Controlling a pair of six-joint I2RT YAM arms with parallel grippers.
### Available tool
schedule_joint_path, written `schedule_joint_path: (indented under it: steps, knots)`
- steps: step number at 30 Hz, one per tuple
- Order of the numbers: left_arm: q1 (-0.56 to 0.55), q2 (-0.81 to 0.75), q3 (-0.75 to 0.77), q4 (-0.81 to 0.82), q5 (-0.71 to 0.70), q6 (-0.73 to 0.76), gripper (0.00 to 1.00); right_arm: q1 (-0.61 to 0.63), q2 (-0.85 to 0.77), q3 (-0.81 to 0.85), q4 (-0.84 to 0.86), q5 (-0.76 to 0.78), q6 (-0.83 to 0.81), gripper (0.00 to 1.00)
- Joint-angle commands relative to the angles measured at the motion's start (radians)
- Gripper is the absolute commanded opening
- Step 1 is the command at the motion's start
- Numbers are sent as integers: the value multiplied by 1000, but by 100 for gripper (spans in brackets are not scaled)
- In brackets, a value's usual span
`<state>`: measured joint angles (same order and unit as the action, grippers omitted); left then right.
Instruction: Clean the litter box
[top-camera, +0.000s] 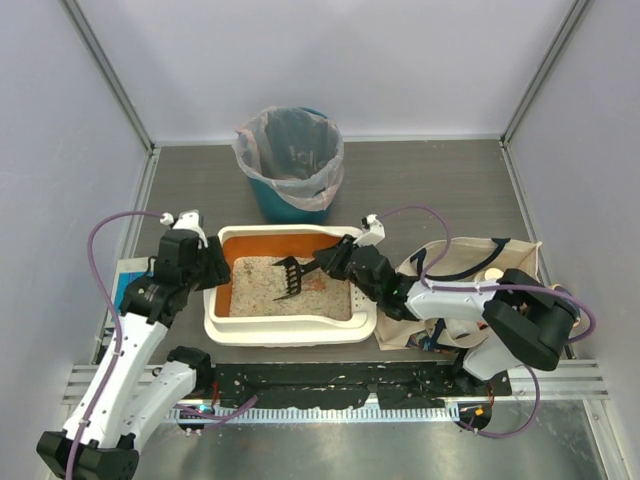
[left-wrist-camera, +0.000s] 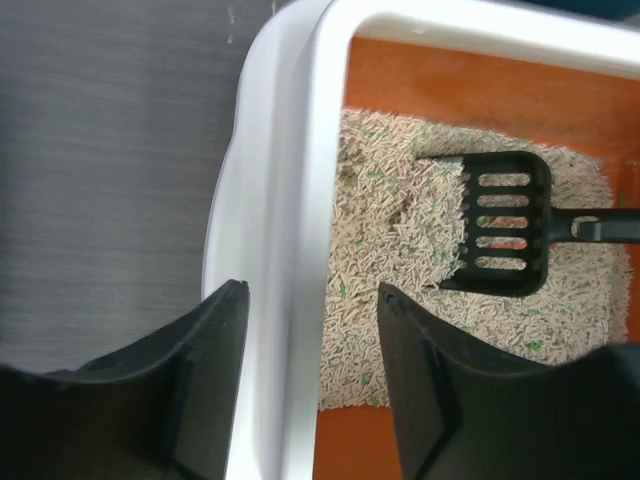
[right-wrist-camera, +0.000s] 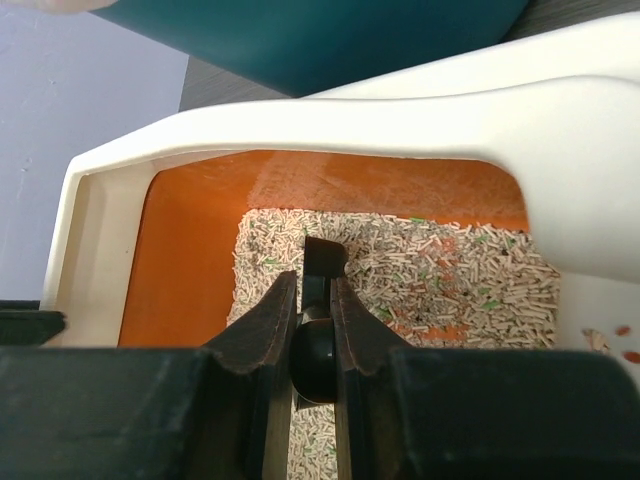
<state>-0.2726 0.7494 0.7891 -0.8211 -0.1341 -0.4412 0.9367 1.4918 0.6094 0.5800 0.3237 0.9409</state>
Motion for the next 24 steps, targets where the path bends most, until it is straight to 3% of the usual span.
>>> schedule_joint_path:
  steps: [1, 6, 9, 20, 24]
  knots:
    - [0, -39, 128, 33, 25, 39, 63, 1, -85, -40, -144, 69, -4, 1]
    - [1, -62, 191, 37, 63, 82, 84, -15, -214, -80, -189, 101, 10, 1]
    - [0, -91, 180, 100, 79, 96, 89, -30, -283, -108, -193, 98, 41, 1]
    - [1, -33, 202, 261, 87, 111, 91, -38, -449, -188, -129, 97, 176, 1]
    - [1, 16, 226, 318, 97, 191, 92, -39, -517, -198, -100, 136, 205, 1]
